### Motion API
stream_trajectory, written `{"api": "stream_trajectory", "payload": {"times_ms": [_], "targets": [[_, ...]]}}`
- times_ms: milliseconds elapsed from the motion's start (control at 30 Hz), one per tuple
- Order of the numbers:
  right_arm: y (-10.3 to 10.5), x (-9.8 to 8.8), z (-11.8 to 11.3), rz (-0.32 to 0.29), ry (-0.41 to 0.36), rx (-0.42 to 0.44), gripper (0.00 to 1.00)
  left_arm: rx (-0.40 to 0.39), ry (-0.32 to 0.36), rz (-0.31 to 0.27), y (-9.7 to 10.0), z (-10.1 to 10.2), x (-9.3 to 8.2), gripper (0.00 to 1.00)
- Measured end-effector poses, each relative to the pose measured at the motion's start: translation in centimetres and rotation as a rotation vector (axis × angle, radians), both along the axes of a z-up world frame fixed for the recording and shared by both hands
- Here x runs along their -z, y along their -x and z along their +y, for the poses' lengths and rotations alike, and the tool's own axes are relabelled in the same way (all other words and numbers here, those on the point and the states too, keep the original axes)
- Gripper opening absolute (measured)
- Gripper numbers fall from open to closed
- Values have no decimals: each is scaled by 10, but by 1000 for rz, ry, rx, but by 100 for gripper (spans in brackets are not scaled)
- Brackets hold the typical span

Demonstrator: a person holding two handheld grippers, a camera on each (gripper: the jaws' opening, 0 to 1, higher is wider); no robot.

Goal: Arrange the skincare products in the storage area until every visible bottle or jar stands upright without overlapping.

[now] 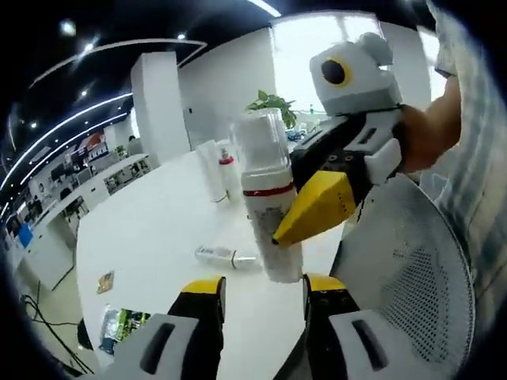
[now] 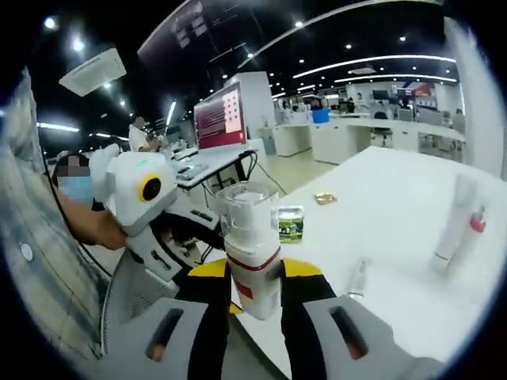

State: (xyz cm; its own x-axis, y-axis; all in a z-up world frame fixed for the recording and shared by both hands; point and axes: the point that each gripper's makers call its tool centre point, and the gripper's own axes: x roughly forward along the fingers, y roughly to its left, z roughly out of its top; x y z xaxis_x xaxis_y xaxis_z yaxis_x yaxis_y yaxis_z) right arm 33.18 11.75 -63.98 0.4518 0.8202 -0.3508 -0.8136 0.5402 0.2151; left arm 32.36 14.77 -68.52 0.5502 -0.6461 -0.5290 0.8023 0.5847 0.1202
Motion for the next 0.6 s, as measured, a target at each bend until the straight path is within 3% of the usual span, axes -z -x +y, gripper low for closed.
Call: {"api": "stream_trajectory", "payload": {"times_ms": [100, 133, 167, 200, 267, 300, 333, 400, 433, 467, 500, 600], "targets": [[-3, 10, -11, 8, 42, 27, 21, -25, -66, -30, -3, 20, 7, 38], [-2, 11, -12, 16, 40, 31, 21, -63, -69, -5, -4, 30, 13, 38], [-2, 11, -15, 25, 43, 35, 21, -85, -47, 19, -4, 33, 15, 38], [0, 10, -16, 25, 47, 32, 21, -125, 20, 51, -7, 32, 14, 38], [3, 5, -22, 5, 51, 32, 21, -181, 63, 32, -16, 32, 17, 38], [4, 6, -26, 7, 51, 36, 21, -180, 51, 32, -17, 31, 22, 38], [4, 8, -29, 14, 56, 47, 21, -190, -34, 47, -14, 34, 35, 38], [6, 15, -38, 44, 63, 63, 21, -113, -161, 42, -6, 32, 47, 38], [6, 17, -42, 55, 65, 76, 21, -76, -120, 53, -2, 24, 47, 38], [5, 17, -45, 56, 62, 81, 21, -44, -75, 111, 8, 15, 50, 38], [4, 18, -48, 62, 55, 88, 21, -28, -67, 140, 13, 11, 52, 38], [-3, 21, -58, 77, 46, 123, 21, 2, -105, 135, 16, 7, 58, 38]]}}
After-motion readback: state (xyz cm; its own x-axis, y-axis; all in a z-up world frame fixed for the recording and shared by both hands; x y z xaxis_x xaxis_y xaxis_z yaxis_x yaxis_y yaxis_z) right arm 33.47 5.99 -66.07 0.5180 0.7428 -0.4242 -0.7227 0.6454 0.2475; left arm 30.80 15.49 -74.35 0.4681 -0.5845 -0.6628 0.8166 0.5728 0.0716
